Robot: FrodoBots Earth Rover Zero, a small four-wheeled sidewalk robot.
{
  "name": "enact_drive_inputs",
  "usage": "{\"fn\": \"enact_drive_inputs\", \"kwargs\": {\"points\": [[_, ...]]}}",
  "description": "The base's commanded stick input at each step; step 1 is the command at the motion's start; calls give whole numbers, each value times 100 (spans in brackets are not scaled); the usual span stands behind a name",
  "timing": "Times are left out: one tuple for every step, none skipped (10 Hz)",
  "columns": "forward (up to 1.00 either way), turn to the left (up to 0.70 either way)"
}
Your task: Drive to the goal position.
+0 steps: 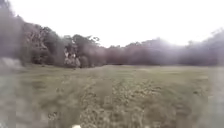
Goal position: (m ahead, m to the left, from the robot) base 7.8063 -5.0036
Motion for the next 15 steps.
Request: {"fn": "enact_drive_inputs", "kwargs": {"points": [[70,0],[70,0],[70,0],[70,0],[70,0],[70,0],[70,0],[70,0],[70,0],[70,0],[70,0],[70,0],[70,0],[70,0],[70,0]]}}
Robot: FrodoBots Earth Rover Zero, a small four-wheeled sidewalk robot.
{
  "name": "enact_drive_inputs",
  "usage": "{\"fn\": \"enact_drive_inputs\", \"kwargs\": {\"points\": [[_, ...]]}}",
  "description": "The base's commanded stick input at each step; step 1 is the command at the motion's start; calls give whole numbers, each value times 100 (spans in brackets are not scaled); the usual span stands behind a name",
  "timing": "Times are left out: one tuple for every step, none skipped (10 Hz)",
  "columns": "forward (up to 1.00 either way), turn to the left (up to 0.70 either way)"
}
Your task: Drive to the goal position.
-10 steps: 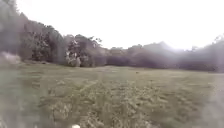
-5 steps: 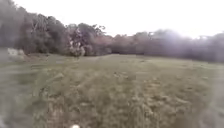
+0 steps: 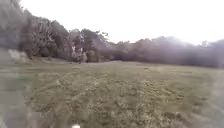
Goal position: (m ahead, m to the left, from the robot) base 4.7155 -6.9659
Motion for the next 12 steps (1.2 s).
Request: {"fn": "enact_drive_inputs", "kwargs": {"points": [[70,0],[70,0],[70,0],[70,0],[70,0],[70,0],[70,0],[70,0],[70,0],[70,0],[70,0],[70,0]]}}
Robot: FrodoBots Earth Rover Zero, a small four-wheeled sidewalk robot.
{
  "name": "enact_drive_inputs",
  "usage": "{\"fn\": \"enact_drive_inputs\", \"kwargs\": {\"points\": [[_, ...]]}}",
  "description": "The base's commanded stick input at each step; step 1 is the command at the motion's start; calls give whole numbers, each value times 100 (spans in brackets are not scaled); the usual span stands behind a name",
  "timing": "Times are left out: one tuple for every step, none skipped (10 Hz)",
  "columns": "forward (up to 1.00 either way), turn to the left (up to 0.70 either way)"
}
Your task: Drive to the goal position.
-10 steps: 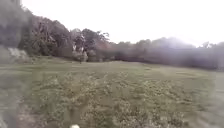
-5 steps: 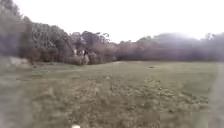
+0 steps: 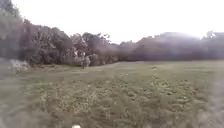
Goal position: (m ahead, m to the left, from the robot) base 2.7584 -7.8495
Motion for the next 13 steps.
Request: {"fn": "enact_drive_inputs", "kwargs": {"points": [[70,0],[70,0],[70,0],[70,0],[70,0],[70,0],[70,-1],[70,-3],[70,-14],[70,-14],[70,-14],[70,-14],[70,-14]]}}
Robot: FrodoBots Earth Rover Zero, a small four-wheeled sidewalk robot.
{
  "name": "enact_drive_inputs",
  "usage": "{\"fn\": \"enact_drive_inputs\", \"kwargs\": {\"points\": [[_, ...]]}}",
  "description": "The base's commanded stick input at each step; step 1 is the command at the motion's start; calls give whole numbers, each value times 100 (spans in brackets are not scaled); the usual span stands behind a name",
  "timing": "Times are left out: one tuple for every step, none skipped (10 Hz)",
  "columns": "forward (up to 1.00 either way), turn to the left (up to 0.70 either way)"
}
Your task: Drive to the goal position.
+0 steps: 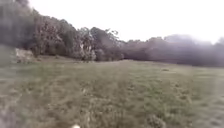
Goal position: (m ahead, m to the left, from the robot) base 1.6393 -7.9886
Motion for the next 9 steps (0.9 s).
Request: {"fn": "enact_drive_inputs", "kwargs": {"points": [[70,-14],[70,-14],[70,-14],[70,-14],[70,-14],[70,-14],[70,-14],[70,-14],[70,-14]]}}
